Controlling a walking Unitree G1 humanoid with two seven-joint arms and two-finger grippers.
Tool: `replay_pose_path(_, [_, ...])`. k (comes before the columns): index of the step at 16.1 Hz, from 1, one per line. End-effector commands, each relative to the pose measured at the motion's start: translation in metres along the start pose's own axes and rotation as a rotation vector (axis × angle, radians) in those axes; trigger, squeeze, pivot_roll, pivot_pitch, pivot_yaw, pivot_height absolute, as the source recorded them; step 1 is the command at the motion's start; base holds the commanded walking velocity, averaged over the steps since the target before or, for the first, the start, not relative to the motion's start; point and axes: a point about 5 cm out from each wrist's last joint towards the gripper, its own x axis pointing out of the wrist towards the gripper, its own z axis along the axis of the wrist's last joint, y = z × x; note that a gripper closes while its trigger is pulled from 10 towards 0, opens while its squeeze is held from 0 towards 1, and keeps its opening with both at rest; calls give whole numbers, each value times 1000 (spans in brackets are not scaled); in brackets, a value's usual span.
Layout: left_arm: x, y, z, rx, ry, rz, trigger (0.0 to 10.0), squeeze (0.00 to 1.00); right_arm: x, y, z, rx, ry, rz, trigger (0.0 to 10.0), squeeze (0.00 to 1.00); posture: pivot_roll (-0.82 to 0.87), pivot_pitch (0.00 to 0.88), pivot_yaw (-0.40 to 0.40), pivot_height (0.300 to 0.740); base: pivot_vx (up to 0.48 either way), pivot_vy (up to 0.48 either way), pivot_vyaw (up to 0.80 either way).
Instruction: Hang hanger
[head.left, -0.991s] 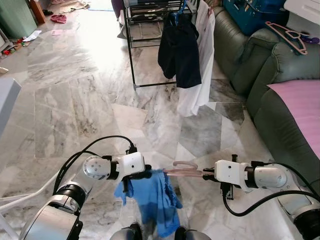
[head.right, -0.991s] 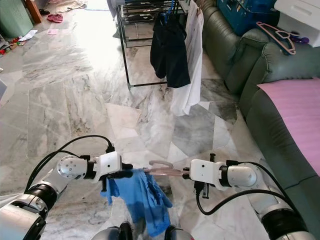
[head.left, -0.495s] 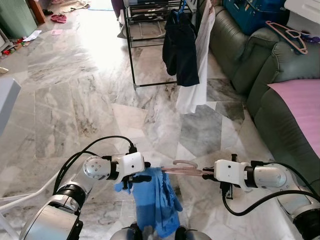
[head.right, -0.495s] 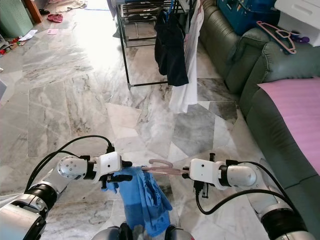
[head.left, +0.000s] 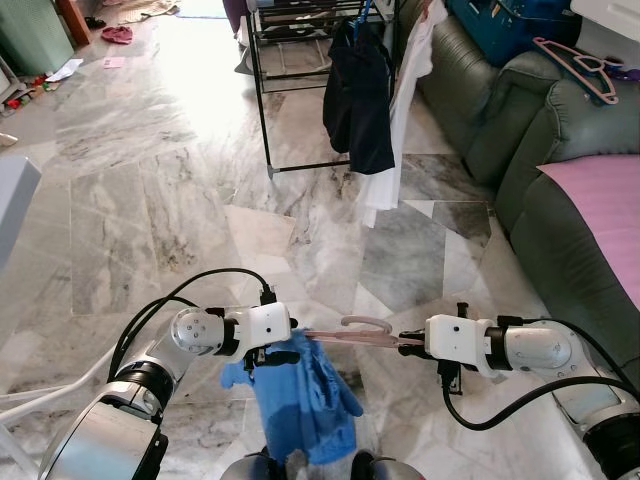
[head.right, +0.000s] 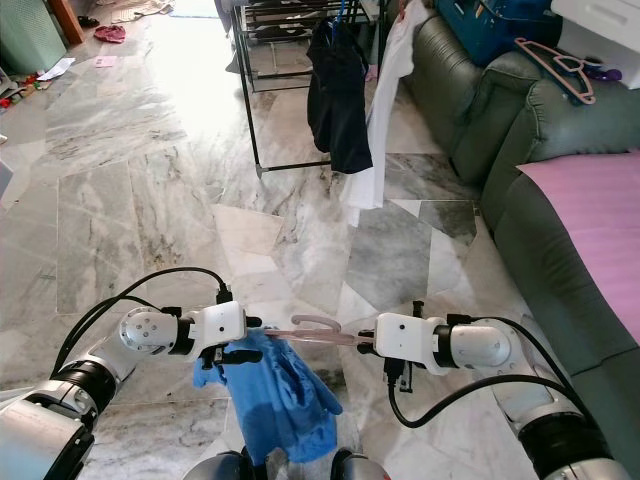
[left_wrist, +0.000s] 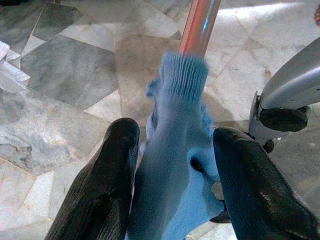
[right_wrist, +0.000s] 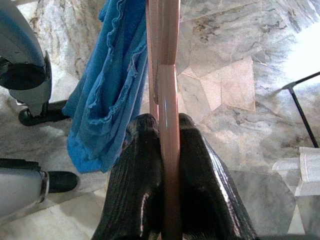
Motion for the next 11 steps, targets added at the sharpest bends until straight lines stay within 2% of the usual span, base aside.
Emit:
replay_pose_path(1, [-2, 0, -3, 2, 25, -12, 10000, 0, 0, -4, 7, -7, -36, -16, 10000, 0, -248, 174, 39, 740, 0, 0, 0])
replay_pose_path(2, [-2, -1, -3, -5, 24, -19, 1569, 0, 0, -5, 7, -7, -35, -16, 10000, 0, -248, 174, 39, 740, 0, 0, 0])
replay_pose_path(3, [-2, -1, -4, -8, 26, -22, 0, 0, -1, -4, 7, -5, -34, -14, 10000, 0, -249, 174, 40, 740, 0, 0, 0])
replay_pose_path(11, [-3, -1, -5, -10, 30, -34, 0, 0, 2, -3, 6, 2, -34, -26, 10000, 0, -246, 175, 37, 740, 0, 0, 0])
